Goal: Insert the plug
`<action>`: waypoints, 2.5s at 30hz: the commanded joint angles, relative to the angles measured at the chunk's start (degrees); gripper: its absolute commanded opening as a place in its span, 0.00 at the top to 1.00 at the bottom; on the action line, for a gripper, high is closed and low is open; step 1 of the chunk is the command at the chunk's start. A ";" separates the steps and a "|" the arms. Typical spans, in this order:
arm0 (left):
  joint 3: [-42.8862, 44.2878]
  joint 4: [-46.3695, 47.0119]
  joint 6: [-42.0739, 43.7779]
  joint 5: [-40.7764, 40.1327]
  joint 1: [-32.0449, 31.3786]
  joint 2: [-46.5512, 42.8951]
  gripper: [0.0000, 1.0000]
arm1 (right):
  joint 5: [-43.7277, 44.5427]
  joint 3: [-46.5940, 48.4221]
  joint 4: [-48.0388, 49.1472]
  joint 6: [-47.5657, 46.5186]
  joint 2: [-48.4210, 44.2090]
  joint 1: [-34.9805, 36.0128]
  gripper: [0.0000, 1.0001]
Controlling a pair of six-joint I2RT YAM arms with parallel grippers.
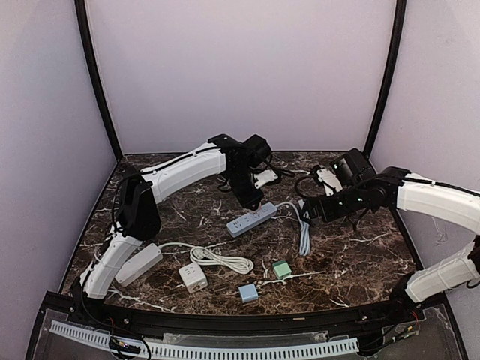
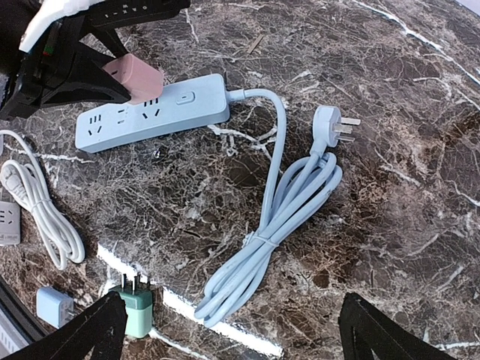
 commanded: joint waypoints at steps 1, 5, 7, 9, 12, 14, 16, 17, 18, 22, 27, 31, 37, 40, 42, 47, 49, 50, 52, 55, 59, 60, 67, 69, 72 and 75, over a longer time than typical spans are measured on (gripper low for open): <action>1.32 -1.51 0.72 -0.25 -0.60 0.15 0.99 | 0.58 -1.30 1.09 -0.78 -0.68 -0.32 0.01; 1.36 -1.85 0.87 -2.10 -0.79 0.17 0.99 | 0.97 -1.84 1.09 -1.04 -1.01 -0.32 0.01; 1.40 -2.64 1.38 -3.21 -0.94 -0.16 0.99 | 1.13 -2.04 1.08 -1.24 -1.13 -0.33 0.01; 1.10 -3.07 1.72 -3.77 -1.05 -0.76 0.99 | 1.37 -2.21 1.04 -1.26 -1.24 -0.31 0.01; 0.21 -3.38 1.85 -4.34 -1.08 -1.16 0.99 | 1.43 -2.56 1.25 -1.37 -1.38 -0.32 0.01; 0.10 -3.65 1.94 -4.78 -1.13 -1.22 0.99 | 1.42 -2.45 1.26 -1.47 -1.30 -0.32 0.01; 0.05 -3.76 1.95 -4.67 -1.14 -1.44 0.99 | 1.51 -2.41 1.25 -1.63 -1.37 -0.32 0.01; -0.05 -3.77 1.89 -4.65 -1.18 -1.49 0.99 | 1.65 -2.45 1.27 -1.70 -1.43 -0.31 0.01; -0.11 -3.78 1.78 -4.40 -1.17 -1.51 0.99 | 1.77 -2.45 1.25 -1.90 -1.40 -0.33 0.01; -0.02 -3.44 0.56 -3.21 -1.45 -1.51 0.99 | 1.91 -2.32 1.27 -2.38 -1.06 -0.33 0.01; -0.09 -3.84 -0.64 -2.34 -2.23 -1.75 0.99 | 2.05 -2.15 1.25 -2.69 -0.83 -0.32 0.01; -0.55 -4.71 -1.19 -2.53 -3.20 -2.09 0.99 | 2.35 -1.82 1.27 -3.12 -0.11 -0.32 0.01; -3.75 -5.33 -1.07 -6.39 -3.43 -3.27 0.99 | 2.69 -1.21 1.56 -3.64 0.82 -0.32 0.01; -4.48 -5.17 -1.13 -8.62 -3.28 -3.58 0.99 | 2.71 -1.09 1.51 -3.81 1.10 -0.32 0.01; -4.45 -4.50 -1.06 -9.70 -3.01 -3.71 0.99 | 2.63 -1.18 1.56 -3.83 1.15 -0.36 0.01; -3.88 -2.93 -0.16 -9.63 -1.85 -3.52 0.99 | 2.61 -1.57 1.60 -3.99 1.15 -0.35 0.01; -3.96 -3.24 -0.23 -8.94 -1.12 -3.54 0.99 | 2.63 -1.69 1.60 -4.04 1.09 -0.32 0.01; -4.15 -3.38 -0.26 -8.88 -1.02 -3.75 0.99 | 2.60 -1.79 1.62 -4.10 1.01 -0.34 0.01; -5.29 -3.53 -0.39 -8.52 -0.74 -4.48 0.99 | 2.58 -1.95 1.66 -4.10 0.84 -0.32 0.01; -7.06 -3.12 -0.39 -7.93 -0.41 -5.61 0.99 | 2.66 -2.27 1.85 -4.36 0.86 -0.32 0.01; -5.85 -1.76 -0.74 -4.95 -0.40 -5.03 0.99 | 2.88 -2.32 2.12 -5.22 1.32 -0.32 0.01; -5.25 -1.67 -0.91 -4.40 -0.35 -4.81 0.99 | 3.09 -2.32 2.24 -5.44 1.29 -0.32 0.01; -2.55 -1.27 -2.93 -1.37 -0.40 -3.89 0.99 | 3.40 -3.26 3.15 -5.79 1.24 -0.38 0.01; -1.65 -1.56 -3.26 -2.22 -0.40 -3.97 0.99 | 3.33 -3.36 3.28 -5.94 1.25 -0.32 0.01; -0.95 -1.83 -3.05 -2.87 -0.37 -3.99 0.99 | 3.49 -3.50 3.51 -6.05 1.25 -0.32 0.01; -0.85 -2.16 -2.74 -3.22 -0.35 -4.00 0.99 | 3.59 -3.64 3.83 -6.21 1.55 -0.36 0.01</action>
